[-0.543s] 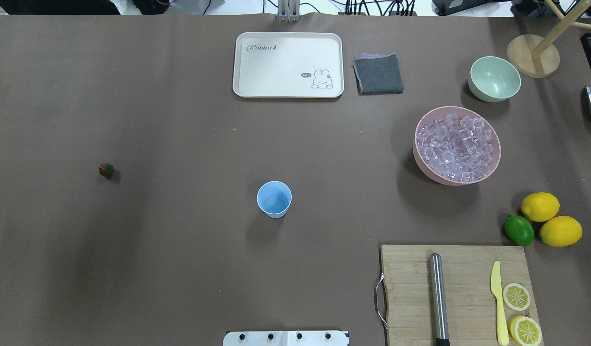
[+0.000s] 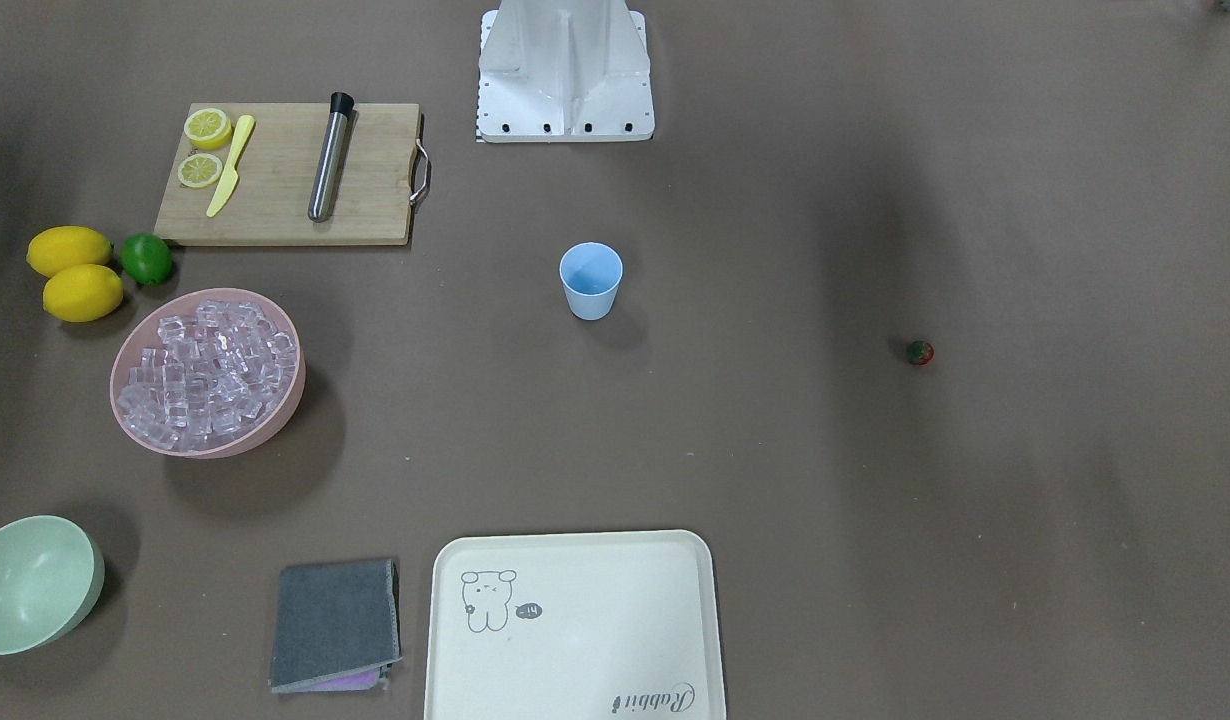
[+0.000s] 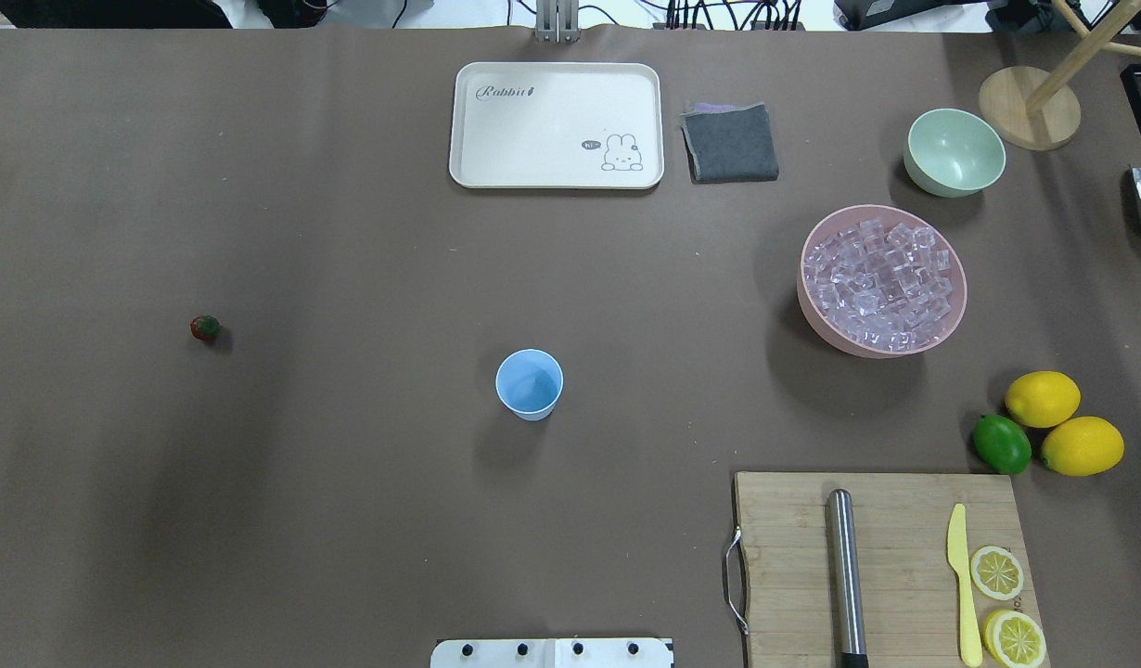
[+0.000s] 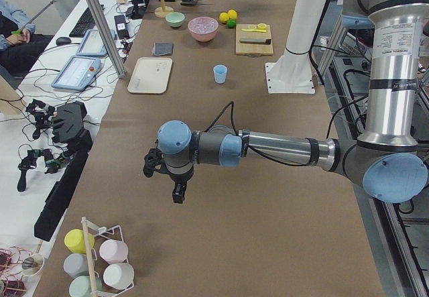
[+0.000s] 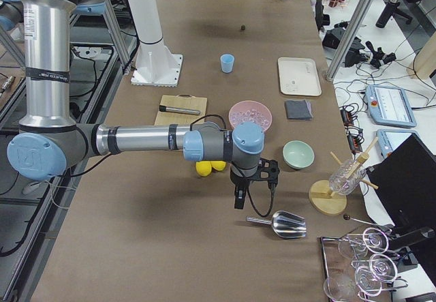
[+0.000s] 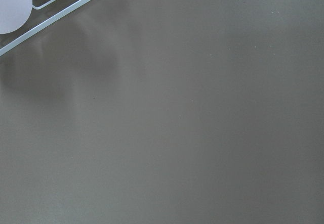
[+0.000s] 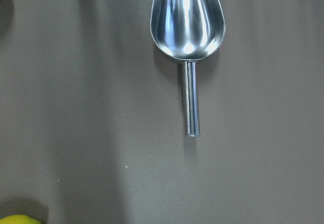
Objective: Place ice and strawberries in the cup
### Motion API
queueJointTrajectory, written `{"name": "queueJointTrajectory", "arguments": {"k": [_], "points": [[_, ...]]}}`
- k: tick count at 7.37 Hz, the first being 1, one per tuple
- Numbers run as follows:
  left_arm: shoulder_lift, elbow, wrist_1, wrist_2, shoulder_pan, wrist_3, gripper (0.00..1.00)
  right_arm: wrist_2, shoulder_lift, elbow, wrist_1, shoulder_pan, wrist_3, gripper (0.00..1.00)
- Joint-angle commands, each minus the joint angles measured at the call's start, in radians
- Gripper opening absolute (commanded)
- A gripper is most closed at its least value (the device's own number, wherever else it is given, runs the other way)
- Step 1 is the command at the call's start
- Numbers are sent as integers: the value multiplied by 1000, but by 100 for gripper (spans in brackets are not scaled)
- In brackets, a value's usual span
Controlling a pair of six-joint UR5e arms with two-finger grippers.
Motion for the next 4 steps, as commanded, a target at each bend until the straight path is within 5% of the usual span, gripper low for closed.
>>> {"name": "queueJointTrajectory", "arguments": {"k": [1, 4], "points": [[2, 1, -66, -3, 3, 1, 98, -2, 9, 4, 2, 0, -1, 100], [-7, 1, -151, -6, 9, -2, 98, 1, 20, 39, 0, 0, 10, 100]]}}
